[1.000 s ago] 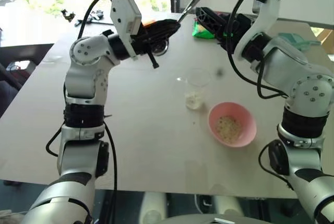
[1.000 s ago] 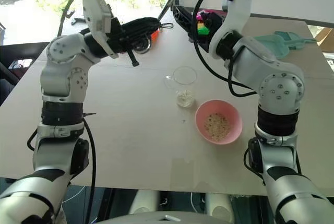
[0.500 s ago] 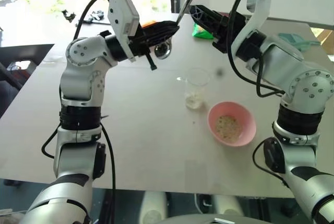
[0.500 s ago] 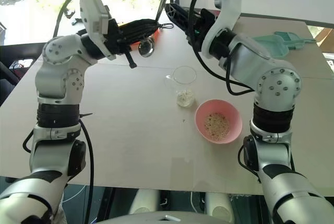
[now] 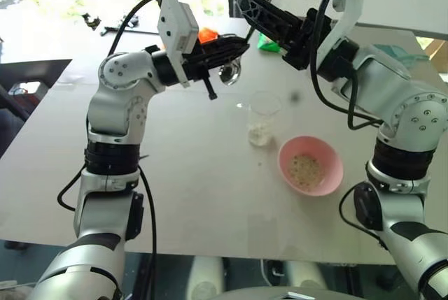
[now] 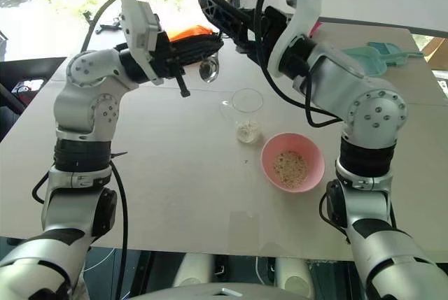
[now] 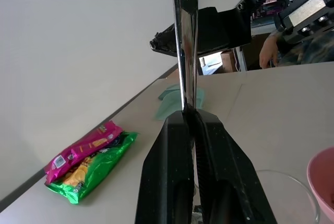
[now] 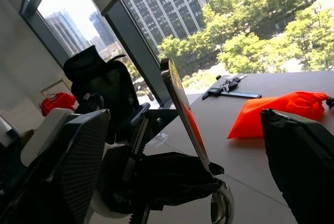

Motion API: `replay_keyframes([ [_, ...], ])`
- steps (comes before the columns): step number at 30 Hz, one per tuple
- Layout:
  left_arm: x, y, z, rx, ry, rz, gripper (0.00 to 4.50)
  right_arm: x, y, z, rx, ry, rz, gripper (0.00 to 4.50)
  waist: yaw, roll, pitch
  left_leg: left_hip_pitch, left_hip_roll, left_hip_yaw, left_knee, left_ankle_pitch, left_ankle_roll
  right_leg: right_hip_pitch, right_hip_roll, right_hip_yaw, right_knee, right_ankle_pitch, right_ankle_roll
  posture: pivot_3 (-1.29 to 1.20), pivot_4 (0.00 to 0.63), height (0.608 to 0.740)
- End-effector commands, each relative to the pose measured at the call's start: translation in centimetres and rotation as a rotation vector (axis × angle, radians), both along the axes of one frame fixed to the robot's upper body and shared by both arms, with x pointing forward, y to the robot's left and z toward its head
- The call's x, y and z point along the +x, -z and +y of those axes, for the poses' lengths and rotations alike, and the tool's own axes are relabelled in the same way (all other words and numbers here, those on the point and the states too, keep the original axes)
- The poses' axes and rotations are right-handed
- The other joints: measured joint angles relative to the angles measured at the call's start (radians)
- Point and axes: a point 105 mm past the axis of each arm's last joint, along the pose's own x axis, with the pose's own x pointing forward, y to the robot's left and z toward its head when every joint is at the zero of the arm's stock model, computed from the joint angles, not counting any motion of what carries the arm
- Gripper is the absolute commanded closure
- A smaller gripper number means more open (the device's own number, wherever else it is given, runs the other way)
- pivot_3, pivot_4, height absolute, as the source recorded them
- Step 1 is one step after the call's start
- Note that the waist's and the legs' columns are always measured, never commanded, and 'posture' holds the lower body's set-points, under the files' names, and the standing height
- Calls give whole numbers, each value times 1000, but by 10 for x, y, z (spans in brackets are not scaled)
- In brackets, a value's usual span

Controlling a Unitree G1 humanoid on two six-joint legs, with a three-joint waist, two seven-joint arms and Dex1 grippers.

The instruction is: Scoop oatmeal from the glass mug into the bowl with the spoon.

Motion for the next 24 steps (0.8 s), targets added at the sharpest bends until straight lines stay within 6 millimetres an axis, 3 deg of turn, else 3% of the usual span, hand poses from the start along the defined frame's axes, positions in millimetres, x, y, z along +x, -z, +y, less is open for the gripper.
replay_keyframes([
  [1, -8, -22, -2, -12, 12, -81, 4500, -12, -15, 1, 14, -20, -73, 38, 0, 0, 0, 0, 0, 0, 0, 0, 0, 0, 0, 0, 0, 0, 0, 0, 150, 740],
  [7, -10, -21, -7, 11, 26, -99, 4500, -10, -15, 2, 13, -8, -69, 38, 0, 0, 0, 0, 0, 0, 0, 0, 0, 0, 0, 0, 0, 0, 0, 0, 150, 740],
  [11, -11, -17, -8, 25, 31, -100, 4500, -8, -15, 1, 17, 6, -68, 1780, 0, 0, 0, 0, 0, 0, 0, 0, 0, 0, 0, 0, 0, 0, 0, 0, 150, 740],
  [13, -11, -16, -7, 27, 30, -100, 4500, -8, -16, 1, 19, 9, -70, 2889, 0, 0, 0, 0, 0, 0, 0, 0, 0, 0, 0, 0, 0, 0, 0, 0, 150, 740],
  [17, -11, -14, -8, 33, 33, -101, 4500, -7, -15, 1, 10, 13, -71, 4426, 0, 0, 0, 0, 0, 0, 0, 0, 0, 0, 0, 0, 0, 0, 0, 0, 150, 740],
  [24, -12, -10, -10, 59, 37, -116, 4500, -5, -10, -1, -35, 32, -69, 4426, 0, 0, 0, 0, 0, 0, 0, 0, 0, 0, 0, 0, 0, 0, 0, 0, 150, 740],
])
